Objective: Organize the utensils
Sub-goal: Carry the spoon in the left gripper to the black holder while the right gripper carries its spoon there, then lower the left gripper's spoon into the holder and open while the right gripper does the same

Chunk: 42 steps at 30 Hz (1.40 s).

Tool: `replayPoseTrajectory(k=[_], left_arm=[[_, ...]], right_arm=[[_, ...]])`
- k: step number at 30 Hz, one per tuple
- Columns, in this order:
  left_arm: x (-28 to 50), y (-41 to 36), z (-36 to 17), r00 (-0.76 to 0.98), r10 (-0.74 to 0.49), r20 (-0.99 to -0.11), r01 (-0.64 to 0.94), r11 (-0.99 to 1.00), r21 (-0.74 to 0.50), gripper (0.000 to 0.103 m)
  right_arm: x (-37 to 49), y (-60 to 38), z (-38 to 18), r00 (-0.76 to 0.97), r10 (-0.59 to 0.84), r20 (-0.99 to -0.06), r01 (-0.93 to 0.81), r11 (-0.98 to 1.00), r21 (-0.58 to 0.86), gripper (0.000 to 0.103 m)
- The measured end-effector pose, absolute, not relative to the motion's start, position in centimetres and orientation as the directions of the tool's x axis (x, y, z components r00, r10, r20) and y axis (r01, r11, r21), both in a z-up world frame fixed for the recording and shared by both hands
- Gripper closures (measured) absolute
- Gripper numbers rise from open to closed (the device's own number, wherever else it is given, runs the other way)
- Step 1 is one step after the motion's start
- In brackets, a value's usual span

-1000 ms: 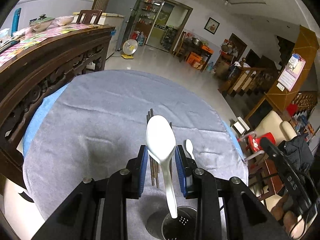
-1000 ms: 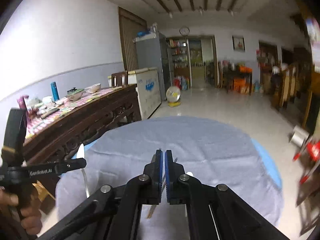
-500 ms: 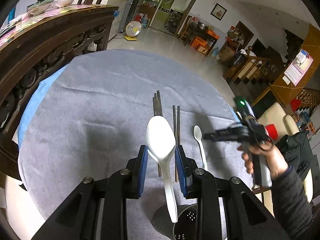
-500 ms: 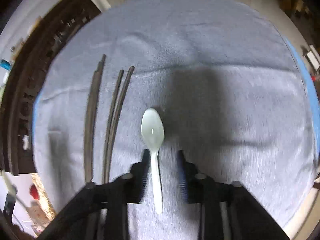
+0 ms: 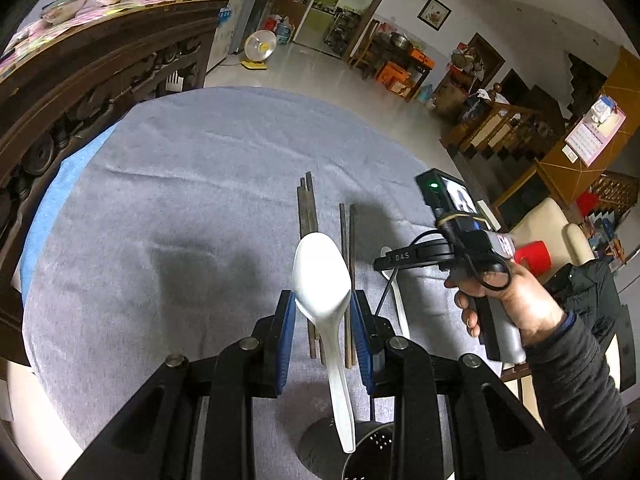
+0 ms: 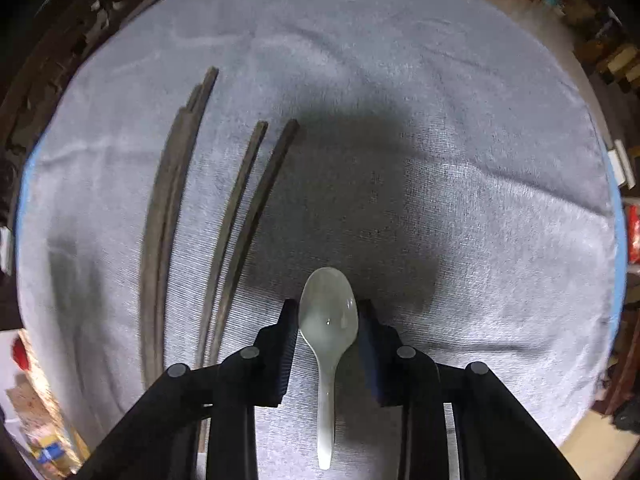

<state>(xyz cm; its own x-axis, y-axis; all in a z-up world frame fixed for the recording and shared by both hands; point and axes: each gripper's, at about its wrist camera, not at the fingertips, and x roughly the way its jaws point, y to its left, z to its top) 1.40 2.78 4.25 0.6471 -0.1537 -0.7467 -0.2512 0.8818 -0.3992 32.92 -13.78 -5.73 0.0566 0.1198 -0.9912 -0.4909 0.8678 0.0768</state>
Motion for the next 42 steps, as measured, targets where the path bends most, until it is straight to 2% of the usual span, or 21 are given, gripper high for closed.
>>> replayPoseTrajectory(k=[8, 13, 16, 19, 28, 42], left_arm=[[1.5, 2.6, 4.1, 0.656, -0.114, -0.746, -0.286, 0.877, -0.385, 0.074], [1.0, 1.5, 4.7, 0.676, -0.087, -0.731, -0.281, 0.887, -0.366, 0.074], [0.7, 0.8, 5.4, 0.707, -0.006, -0.707, -0.294, 0.907, -0.301, 0.074], [0.9, 0.7, 5.4, 0.711, 0.071, -0.7, -0.328, 0.914, -0.241, 0.074], [-0.6, 0.7, 6.2, 0.737, 0.104, -0.668, -0.34, 0.911, -0.234, 0.074], [-4.5, -0.7, 9.8, 0.813, 0.048, -0.581, -0.261, 0.921, -0.29, 0.074]], right_arm=[[29.8, -20.0, -0.1, 0.215, 0.355, -0.91, -0.417, 0.876, 0.243, 0.072], [25.8, -23.2, 4.8, 0.332, 0.492, -0.805, -0.41, 0.844, 0.347, 0.072], [23.3, -24.5, 6.8, 0.414, 0.538, -0.734, -0.436, 0.825, 0.359, 0.072], [21.9, -23.8, 8.9, 0.479, 0.561, -0.675, -0.451, 0.817, 0.359, 0.071], [15.6, -22.4, 12.4, 0.567, 0.636, -0.523, -0.536, 0.767, 0.352, 0.071], [9.9, -21.6, 13.6, 0.594, 0.681, -0.429, -0.596, 0.73, 0.334, 0.071]])
